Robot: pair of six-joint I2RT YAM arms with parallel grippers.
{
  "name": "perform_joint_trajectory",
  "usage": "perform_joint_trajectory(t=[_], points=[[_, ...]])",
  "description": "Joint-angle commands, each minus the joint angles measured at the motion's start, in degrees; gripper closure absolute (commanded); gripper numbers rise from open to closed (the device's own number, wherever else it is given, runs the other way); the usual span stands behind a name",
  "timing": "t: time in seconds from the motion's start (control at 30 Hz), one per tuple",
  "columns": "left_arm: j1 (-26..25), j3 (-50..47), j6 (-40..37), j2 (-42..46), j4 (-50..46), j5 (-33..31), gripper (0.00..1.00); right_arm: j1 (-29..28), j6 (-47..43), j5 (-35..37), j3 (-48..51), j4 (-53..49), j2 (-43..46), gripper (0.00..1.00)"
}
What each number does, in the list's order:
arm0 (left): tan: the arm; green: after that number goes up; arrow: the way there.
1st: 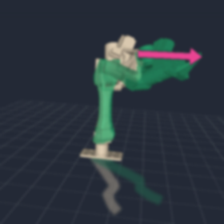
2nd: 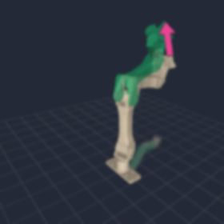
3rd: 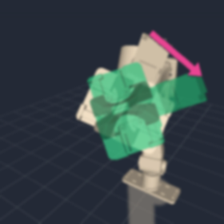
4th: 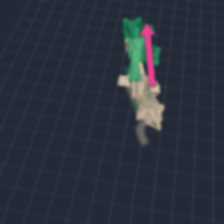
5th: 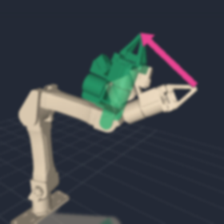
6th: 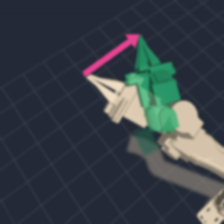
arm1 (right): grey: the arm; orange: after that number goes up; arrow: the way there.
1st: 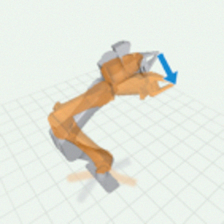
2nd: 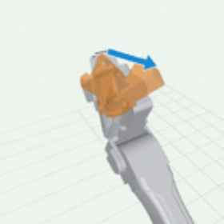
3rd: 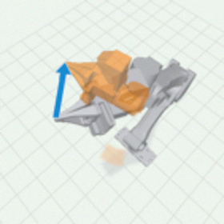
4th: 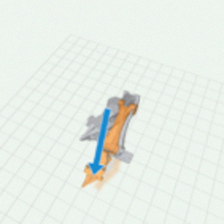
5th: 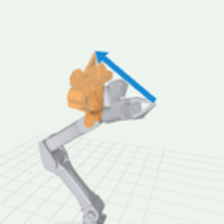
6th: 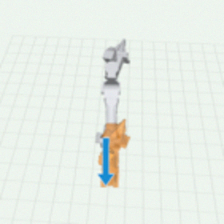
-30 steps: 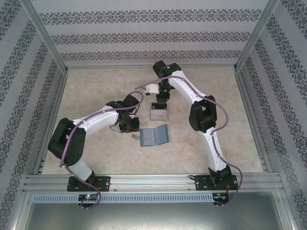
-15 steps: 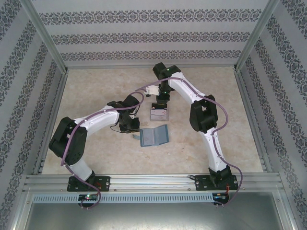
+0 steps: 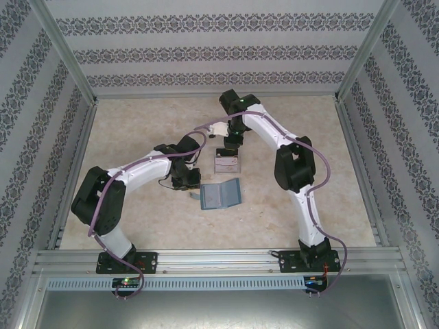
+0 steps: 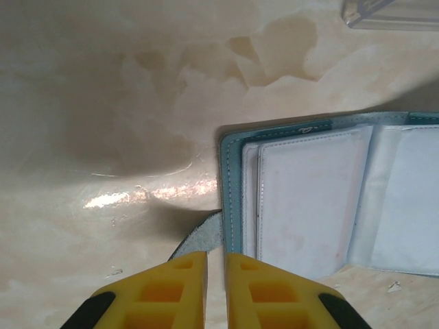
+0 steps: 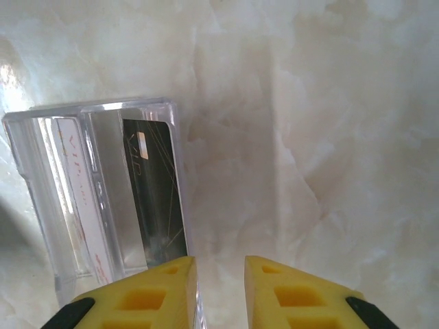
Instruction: Take the credit cards out of the card holder
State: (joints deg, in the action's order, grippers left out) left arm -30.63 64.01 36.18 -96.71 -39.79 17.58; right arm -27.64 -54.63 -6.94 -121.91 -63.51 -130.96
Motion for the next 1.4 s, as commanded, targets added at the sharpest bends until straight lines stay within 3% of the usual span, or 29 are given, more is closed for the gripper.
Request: perform_joint_trajectory(t=[0.0, 0.2, 0.53, 0.63, 0.87, 1.03, 1.37], points=[[0.7, 1.2, -1.0, -1.1, 0.6, 0.9, 0.85, -0.6, 6.0, 0.2, 4.1, 5.6, 6.3, 0.75], [0.7, 1.1, -1.4, -2.1, 2.2, 1.9, 0.86, -0.5, 24.0, -3.2, 10.6, 13.2, 12.1, 0.73], [0.7, 0.9, -2.7, -3.5, 3.1, 3.2, 0.86, 0.5, 59.9, -6.3, 25.5, 25.5, 22.1, 0.94], [0.7, 0.7, -2.7, -3.6, 3.5, 3.6, 0.86, 0.4, 67.6, -9.0, 28.6, 26.0, 23.9, 0.95], [0.7, -0.2, -2.7, -3.8, 4.9, 5.5, 0.86, -0.5, 79.6, -15.2, 35.6, 27.9, 27.6, 0.95], [0.7, -0.8, -2.3, -4.4, 5.4, 7.2, 0.92, -1.7, 86.1, -18.7, 40.4, 30.2, 28.3, 0.95], [0.7, -2.9, -2.0, -5.0, 6.7, 9.8, 0.99, -6.4, 92.0, -21.1, 47.2, 35.3, 28.4, 0.93]])
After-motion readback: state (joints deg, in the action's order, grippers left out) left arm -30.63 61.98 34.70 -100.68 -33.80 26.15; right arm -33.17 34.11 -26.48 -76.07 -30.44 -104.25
